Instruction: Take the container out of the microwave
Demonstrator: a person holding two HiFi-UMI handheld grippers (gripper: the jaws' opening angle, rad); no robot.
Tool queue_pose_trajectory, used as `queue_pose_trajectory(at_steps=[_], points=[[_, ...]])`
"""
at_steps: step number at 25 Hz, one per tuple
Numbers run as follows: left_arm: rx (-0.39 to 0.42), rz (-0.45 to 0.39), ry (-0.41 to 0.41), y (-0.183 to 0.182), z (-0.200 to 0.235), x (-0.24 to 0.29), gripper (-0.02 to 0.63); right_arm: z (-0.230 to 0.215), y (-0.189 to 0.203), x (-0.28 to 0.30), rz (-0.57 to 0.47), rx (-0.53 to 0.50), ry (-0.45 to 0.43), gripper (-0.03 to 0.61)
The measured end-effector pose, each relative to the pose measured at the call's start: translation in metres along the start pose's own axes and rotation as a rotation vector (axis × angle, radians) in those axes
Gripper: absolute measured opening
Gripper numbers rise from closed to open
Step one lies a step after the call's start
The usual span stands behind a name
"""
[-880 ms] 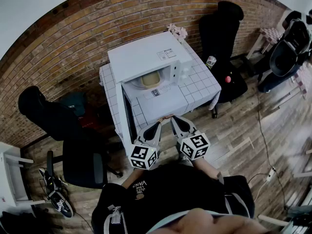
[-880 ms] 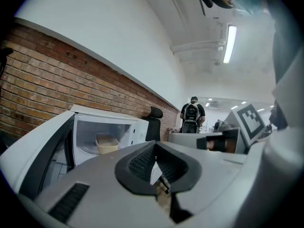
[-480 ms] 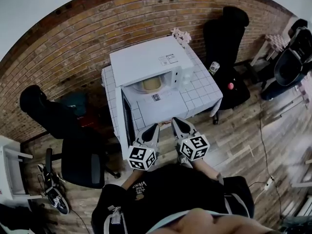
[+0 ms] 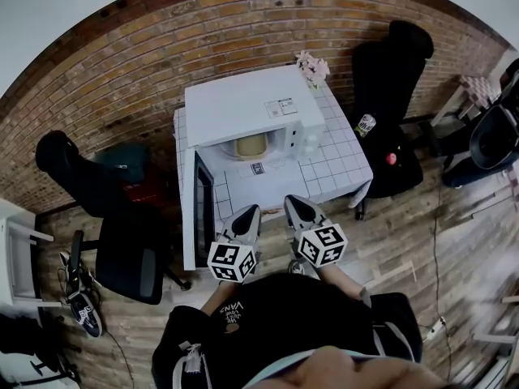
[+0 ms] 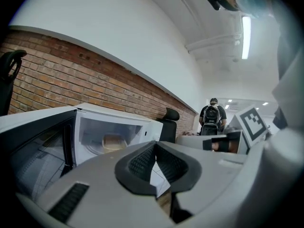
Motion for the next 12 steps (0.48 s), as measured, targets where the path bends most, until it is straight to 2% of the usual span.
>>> queue_pose_trajectory(at_steps=[12], points=[[-0.019,0.002,-0.105,0.000,-0.029,0.044,0.009,-0.044,-0.027,0.010,0.064,-0.007,-0.113,0.006]])
Point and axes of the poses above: the fingertips, and each gripper's own axes: x forward along the fingers, z to its left, y out of its underside, the point moved 10 cm from there along -x, backward along the fingers, and after that the axes turned 14 degrees about x, right-handed, at the moved point
